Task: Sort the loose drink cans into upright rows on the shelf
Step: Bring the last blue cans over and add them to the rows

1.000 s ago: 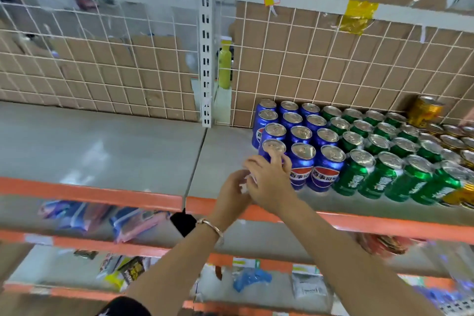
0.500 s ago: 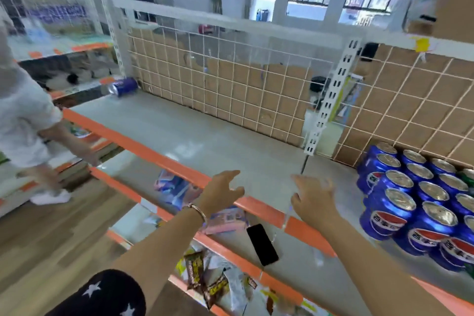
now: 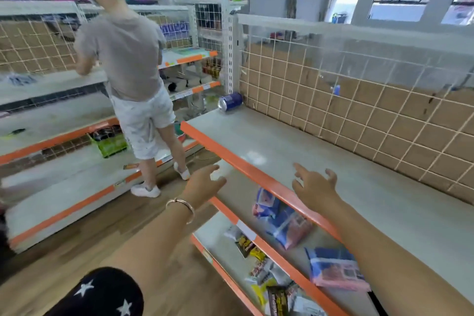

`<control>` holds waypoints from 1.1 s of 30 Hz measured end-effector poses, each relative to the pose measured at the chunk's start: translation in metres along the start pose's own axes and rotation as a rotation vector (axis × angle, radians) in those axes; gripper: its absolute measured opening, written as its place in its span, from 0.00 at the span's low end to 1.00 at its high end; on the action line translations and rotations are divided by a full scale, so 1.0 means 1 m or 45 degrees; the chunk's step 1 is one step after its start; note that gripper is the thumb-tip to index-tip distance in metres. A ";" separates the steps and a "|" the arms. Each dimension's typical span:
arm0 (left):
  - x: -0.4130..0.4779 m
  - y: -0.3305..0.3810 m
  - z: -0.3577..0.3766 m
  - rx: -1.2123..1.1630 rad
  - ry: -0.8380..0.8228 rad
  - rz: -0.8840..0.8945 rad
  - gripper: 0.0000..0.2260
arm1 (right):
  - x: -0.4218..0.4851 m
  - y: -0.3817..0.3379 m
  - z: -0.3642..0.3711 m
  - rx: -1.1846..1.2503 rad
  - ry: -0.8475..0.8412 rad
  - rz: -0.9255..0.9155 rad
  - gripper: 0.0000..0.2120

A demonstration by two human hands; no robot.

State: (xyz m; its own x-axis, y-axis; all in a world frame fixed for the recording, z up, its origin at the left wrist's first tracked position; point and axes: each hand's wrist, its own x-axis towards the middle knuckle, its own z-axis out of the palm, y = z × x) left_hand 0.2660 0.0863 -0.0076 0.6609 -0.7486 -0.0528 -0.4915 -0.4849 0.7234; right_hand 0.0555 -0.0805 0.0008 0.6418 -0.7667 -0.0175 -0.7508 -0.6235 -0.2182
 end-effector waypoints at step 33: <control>0.401 -0.012 -0.054 -0.039 0.003 0.274 0.26 | 0.386 -0.117 0.034 -0.205 -0.140 -0.056 0.23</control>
State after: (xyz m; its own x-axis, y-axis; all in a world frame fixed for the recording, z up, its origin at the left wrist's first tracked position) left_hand 0.5679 -0.1838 -0.0004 0.5440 -0.8322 0.1070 -0.6041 -0.3000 0.7383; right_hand 0.3957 -0.2983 -0.0134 0.6813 -0.7221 -0.1199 -0.7311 -0.6794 -0.0623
